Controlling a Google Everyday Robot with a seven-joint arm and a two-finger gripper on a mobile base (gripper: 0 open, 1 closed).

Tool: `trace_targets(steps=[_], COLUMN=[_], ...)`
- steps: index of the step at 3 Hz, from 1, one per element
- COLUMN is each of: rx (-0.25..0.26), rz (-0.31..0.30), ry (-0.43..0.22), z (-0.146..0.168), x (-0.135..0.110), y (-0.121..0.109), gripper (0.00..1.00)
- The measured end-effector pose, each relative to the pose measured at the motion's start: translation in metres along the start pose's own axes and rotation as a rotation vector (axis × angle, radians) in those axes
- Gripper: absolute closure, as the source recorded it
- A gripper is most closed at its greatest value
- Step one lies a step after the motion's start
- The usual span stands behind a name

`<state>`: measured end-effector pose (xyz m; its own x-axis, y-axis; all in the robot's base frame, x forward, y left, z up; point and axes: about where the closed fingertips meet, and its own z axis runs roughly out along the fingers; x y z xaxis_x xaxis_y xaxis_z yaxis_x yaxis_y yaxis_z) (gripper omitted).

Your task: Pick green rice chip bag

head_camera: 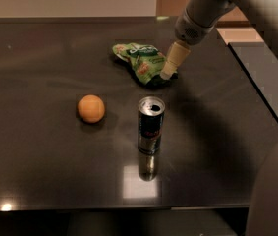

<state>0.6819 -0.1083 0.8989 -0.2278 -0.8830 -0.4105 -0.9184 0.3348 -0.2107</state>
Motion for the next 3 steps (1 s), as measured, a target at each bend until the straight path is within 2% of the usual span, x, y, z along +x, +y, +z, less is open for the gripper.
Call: trace_targets(steps=[1,2,3], rx=[-0.025,-0.038,-0.042], rz=[-0.004,-0.015,-0.021], ry=[-0.045,-0.039,-0.007], z=[0.013,0.028,0.042], x=[-0.021,-0.026,-0.022], y=[0.002,0.008,0.013], gripper=[0.0,0.0,0.0])
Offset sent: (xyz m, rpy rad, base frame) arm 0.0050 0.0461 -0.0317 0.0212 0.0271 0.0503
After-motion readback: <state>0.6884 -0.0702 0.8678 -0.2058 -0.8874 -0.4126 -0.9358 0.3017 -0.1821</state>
